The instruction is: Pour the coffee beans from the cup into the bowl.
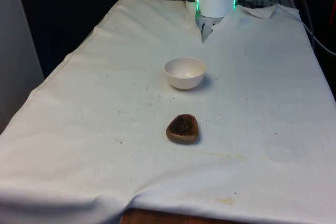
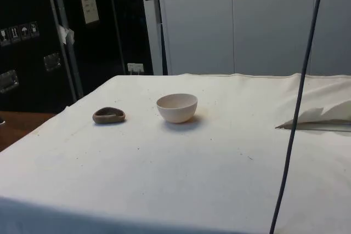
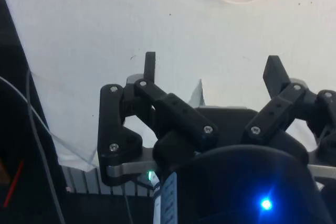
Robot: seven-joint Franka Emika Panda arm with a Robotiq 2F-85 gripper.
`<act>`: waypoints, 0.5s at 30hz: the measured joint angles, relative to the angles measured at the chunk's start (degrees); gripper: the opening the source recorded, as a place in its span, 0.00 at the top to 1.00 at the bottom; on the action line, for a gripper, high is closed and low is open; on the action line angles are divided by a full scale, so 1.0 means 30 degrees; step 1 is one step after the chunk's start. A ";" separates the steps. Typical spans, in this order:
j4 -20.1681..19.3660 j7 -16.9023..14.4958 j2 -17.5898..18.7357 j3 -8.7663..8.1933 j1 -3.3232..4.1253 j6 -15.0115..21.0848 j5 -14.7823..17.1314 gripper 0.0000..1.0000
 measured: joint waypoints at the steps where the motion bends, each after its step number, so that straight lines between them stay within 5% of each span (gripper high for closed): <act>1: 0.0134 0.0000 0.0134 0.0000 0.0000 0.0019 0.0000 0.00; 15: 0.1203 -0.0191 0.1776 -0.0115 -0.0057 0.0745 0.0000 0.00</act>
